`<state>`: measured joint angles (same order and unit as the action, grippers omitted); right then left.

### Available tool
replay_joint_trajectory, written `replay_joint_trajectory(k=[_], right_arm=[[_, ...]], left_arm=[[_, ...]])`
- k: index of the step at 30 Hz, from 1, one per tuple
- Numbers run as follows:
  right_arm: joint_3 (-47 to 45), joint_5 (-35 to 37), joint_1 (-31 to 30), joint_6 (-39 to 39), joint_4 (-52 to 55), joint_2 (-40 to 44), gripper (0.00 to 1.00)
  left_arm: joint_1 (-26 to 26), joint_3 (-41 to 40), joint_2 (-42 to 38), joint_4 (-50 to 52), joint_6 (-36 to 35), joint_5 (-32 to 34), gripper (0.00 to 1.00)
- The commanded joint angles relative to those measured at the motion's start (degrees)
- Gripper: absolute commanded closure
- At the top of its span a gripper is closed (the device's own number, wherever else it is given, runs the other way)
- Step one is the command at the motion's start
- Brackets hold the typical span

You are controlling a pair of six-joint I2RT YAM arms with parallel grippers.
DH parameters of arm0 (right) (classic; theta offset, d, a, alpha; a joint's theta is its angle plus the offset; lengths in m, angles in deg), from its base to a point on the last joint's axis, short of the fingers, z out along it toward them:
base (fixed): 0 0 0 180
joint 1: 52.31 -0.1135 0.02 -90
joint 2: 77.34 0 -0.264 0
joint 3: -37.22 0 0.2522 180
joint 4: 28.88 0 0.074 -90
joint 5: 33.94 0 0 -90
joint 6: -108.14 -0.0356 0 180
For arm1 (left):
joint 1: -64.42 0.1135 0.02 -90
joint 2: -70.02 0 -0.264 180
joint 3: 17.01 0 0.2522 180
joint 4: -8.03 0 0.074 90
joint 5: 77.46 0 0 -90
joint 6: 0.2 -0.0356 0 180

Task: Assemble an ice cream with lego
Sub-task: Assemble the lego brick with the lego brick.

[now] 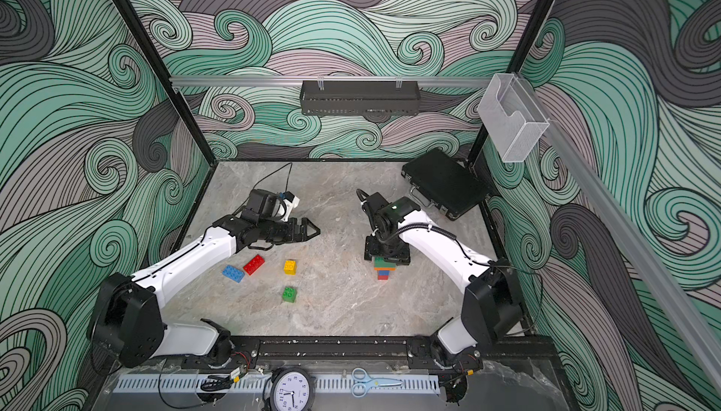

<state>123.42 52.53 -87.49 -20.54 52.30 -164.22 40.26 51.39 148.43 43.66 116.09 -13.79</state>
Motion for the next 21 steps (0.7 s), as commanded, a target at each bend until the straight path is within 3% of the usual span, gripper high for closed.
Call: replay_joint_trajectory(k=[1,8,21], right_arm=[[0.86,-1.36,-0.32,-1.83,0.21,1.49,0.19],[0.09,-3.22,-0.25,-3.48,-0.45,2.14,0.19],[-1.12,-0.06,0.19,-3.78,1.48,3.29,0.17]], left_arm=[[-0.23,0.64,-1.33,1.08,-1.02,0.4,0.01],[-0.19,0.56,-1.51,1.05,-0.99,0.49,0.01],[-0.23,0.45,-2.0,0.98,-0.93,0.58,0.02]])
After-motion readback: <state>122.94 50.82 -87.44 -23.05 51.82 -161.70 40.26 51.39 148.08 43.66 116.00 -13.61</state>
